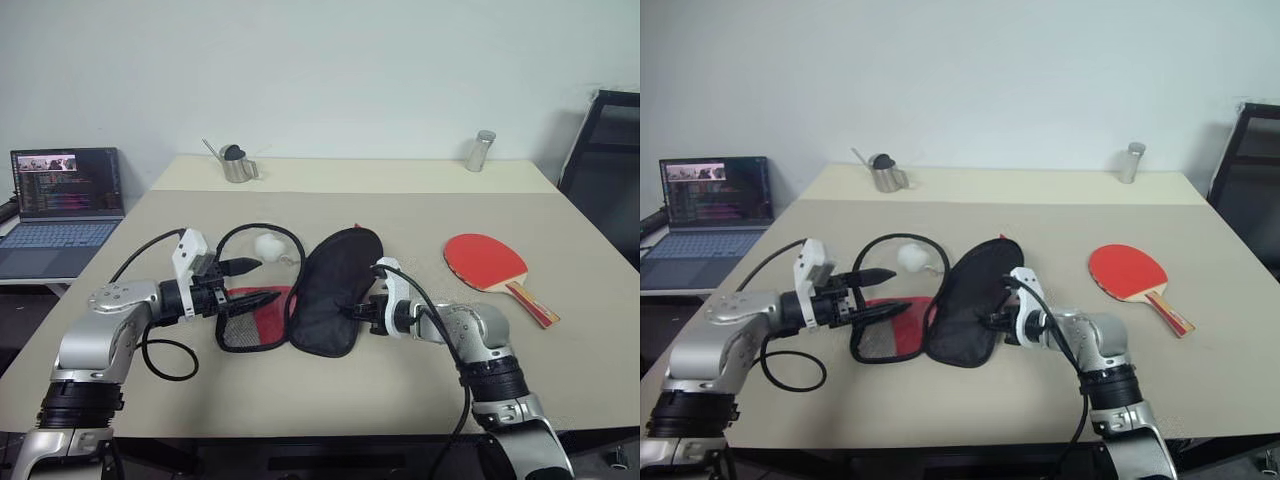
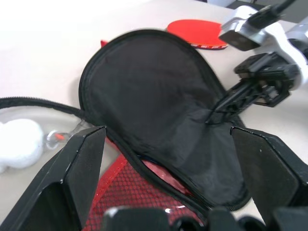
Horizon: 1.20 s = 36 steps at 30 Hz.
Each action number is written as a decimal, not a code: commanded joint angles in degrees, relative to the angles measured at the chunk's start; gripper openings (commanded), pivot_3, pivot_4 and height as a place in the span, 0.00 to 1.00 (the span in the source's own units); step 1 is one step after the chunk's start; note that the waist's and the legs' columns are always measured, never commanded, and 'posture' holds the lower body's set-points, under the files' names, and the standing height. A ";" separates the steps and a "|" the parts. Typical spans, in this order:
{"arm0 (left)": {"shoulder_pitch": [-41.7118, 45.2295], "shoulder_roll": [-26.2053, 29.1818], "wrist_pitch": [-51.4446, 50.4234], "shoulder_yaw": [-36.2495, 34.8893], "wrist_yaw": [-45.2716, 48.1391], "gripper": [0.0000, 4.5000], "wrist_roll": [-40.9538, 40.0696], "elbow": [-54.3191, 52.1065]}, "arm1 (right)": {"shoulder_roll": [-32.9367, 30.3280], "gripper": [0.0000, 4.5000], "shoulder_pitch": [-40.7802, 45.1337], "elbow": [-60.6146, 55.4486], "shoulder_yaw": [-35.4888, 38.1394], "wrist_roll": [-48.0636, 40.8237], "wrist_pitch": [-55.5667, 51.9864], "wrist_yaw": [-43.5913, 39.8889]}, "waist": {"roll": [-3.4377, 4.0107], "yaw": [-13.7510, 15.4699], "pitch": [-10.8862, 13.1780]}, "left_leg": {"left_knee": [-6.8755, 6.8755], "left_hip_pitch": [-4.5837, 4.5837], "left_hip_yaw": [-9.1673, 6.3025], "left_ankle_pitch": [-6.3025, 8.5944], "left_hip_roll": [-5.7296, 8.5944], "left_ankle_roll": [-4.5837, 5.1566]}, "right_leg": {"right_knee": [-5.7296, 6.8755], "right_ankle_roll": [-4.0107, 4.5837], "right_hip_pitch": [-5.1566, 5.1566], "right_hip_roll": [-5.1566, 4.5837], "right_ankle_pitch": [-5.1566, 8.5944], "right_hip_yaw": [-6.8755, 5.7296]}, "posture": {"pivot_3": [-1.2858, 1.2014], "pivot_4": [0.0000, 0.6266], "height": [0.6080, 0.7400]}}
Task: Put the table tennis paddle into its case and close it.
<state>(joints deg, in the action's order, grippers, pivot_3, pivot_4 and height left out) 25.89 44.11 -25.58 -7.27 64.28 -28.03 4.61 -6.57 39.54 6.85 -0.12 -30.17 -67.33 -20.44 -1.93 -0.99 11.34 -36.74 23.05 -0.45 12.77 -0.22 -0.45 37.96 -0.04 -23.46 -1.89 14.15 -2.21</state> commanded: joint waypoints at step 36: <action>7.06 -3.22 1.10 2.56 1.36 1.00 0.32 -0.55 | -20.69 0.15 18.77 32.33 -8.24 16.85 17.46 -23.59 | 0.01 0.01 0.02 | 0.10 0.03 0.24 0.03 0.01 0.06 | -0.08 0.00 -0.09 0.00 0.00 0.12 | 0.52 0.24 1.00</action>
<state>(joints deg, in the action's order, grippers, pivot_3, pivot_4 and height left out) 31.85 40.85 -25.60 -4.31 65.65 -27.71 5.08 -27.01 56.42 38.63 -9.73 -14.29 -51.72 -44.36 -1.92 -0.98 11.36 -36.64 23.07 -0.21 12.81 -0.20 -0.39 37.88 -0.04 -23.55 -1.89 14.14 -2.09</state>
